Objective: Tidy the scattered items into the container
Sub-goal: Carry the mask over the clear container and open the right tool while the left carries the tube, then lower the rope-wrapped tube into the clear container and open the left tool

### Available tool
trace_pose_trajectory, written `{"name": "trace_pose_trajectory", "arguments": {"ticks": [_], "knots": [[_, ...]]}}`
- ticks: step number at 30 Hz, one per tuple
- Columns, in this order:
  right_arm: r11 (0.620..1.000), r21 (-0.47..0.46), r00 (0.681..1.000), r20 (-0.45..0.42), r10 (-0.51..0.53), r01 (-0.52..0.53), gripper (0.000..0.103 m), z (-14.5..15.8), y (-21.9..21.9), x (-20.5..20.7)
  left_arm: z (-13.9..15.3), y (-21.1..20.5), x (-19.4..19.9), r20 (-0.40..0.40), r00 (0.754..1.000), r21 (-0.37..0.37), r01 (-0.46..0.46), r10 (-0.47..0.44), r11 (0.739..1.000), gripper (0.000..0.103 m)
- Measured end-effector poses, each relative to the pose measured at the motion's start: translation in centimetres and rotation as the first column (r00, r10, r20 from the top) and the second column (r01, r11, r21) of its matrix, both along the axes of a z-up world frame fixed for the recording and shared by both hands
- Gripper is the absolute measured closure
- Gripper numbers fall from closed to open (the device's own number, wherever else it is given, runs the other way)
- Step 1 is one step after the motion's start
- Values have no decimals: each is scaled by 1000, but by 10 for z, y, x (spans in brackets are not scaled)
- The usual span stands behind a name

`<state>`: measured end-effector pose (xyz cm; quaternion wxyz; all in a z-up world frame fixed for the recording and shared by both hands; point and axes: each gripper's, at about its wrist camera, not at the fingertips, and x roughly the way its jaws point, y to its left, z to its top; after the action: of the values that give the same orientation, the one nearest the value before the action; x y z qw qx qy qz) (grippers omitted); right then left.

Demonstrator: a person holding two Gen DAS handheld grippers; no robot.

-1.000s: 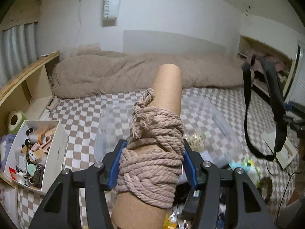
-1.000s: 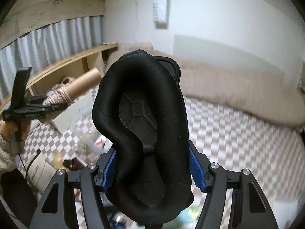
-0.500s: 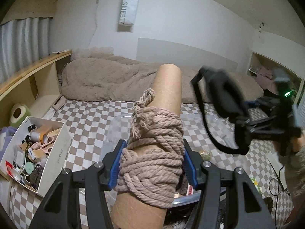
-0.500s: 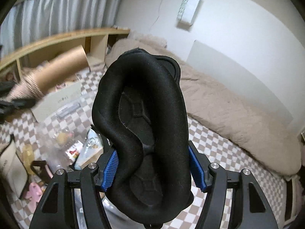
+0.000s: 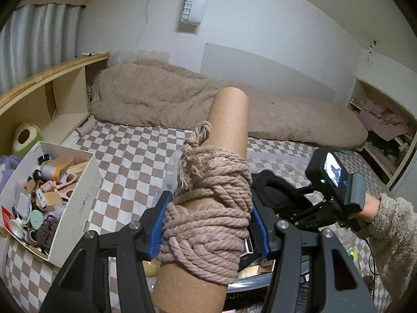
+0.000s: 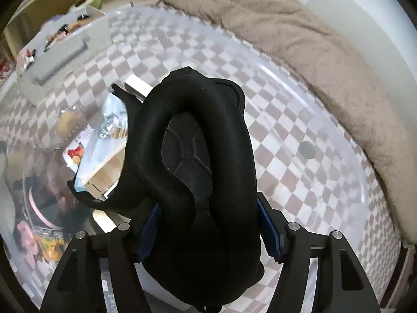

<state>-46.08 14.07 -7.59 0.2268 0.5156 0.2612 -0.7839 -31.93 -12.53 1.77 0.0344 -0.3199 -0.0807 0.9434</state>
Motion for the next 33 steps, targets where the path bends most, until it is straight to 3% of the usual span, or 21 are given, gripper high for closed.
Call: {"name": "trace_pose_trajectory", "arguments": {"ticks": [1,3,11,16,20,26,29,33], "knots": [[1000,7,1000,25,-1,1,26,-3,-1,-2,-2,3,-1,5,1000,0,7,-7,1000,47],[1000,14,1000,9,-10,10,1,0,3,-1,-7,9,-4,22,1000,-2,23,-23,1000,47],[997,-62,994,-99,-50,44,0,40,25,30,-29,14,-14,95,995,20,36,-38,999,47],[981,-176,985,-139,-102,77,0,71,43,61,-43,10,-23,158,987,73,8,-19,997,47],[961,-249,974,-157,-163,121,0,89,60,80,-46,11,-27,175,985,53,-19,9,998,47],[913,-363,953,-160,-259,187,0,98,84,107,-48,13,-38,182,983,4,-23,22,1000,47],[894,-389,944,-141,-298,224,0,95,91,116,-59,11,-44,207,977,20,-48,42,999,47],[881,-402,937,-129,-324,249,0,94,94,124,-73,12,-49,228,969,-14,-94,94,996,47]]}}
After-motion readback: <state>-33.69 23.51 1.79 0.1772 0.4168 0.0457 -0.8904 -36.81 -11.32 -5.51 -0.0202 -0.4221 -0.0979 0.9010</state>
